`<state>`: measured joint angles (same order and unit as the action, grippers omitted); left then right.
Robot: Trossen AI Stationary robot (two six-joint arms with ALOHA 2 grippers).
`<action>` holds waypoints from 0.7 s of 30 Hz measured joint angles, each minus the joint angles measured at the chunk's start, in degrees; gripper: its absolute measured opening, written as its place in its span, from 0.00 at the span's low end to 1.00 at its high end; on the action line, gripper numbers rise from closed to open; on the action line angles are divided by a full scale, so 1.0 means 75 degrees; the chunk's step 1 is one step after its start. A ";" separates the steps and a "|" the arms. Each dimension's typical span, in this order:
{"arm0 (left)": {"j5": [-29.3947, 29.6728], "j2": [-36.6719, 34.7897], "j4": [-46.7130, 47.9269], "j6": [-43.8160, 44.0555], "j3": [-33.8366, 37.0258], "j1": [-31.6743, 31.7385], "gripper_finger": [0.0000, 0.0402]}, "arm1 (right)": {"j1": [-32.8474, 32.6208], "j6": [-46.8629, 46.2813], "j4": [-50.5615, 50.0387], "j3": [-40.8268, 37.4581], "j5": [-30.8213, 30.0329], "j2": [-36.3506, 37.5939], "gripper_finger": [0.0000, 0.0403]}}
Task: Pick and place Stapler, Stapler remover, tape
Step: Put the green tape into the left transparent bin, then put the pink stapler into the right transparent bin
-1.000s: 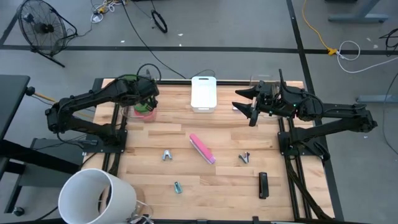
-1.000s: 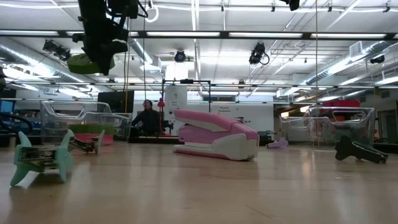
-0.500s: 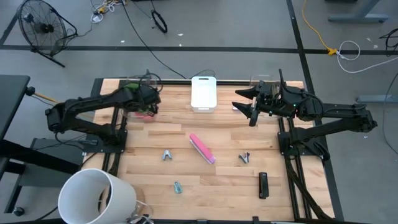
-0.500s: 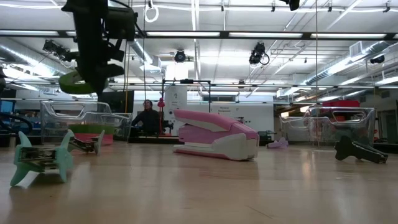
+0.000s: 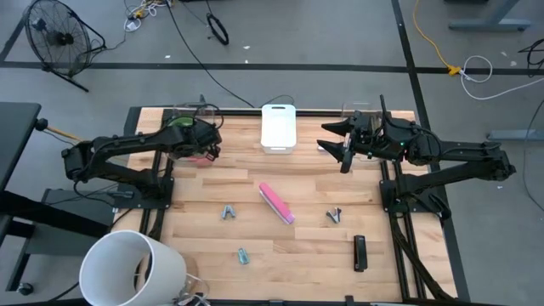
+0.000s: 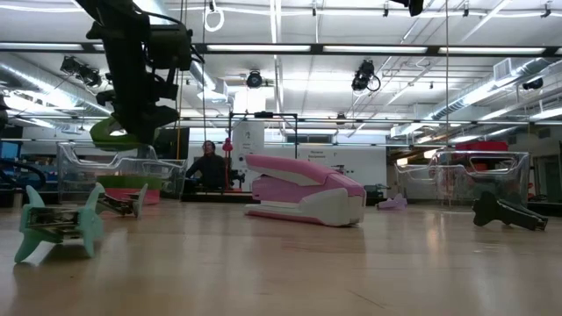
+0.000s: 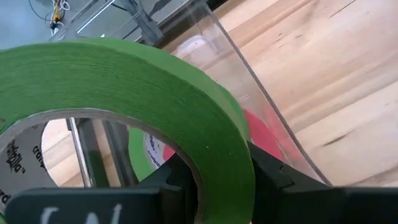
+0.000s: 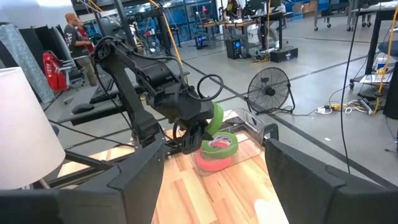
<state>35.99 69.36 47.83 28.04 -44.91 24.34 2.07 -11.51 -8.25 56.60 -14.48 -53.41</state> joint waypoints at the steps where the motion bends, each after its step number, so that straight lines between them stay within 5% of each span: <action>1: -0.0006 0.0000 -0.0014 -0.0008 0.0006 -0.0003 0.25 | 0.0000 0.0000 0.0000 0.0000 0.0000 0.0000 0.69; 6: -0.0119 0.0000 -0.0058 0.0100 0.0006 -0.0003 0.31 | -0.0001 -0.0003 0.0000 0.0000 0.0006 0.0000 0.69; 21: -0.0465 -0.0003 -0.0061 -0.0016 0.0003 -0.0003 0.74 | -0.0001 -0.0031 0.0000 0.0000 0.0016 0.0000 0.69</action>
<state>32.50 69.34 47.37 27.93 -44.88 24.32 2.06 -11.74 -8.25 56.60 -14.36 -53.41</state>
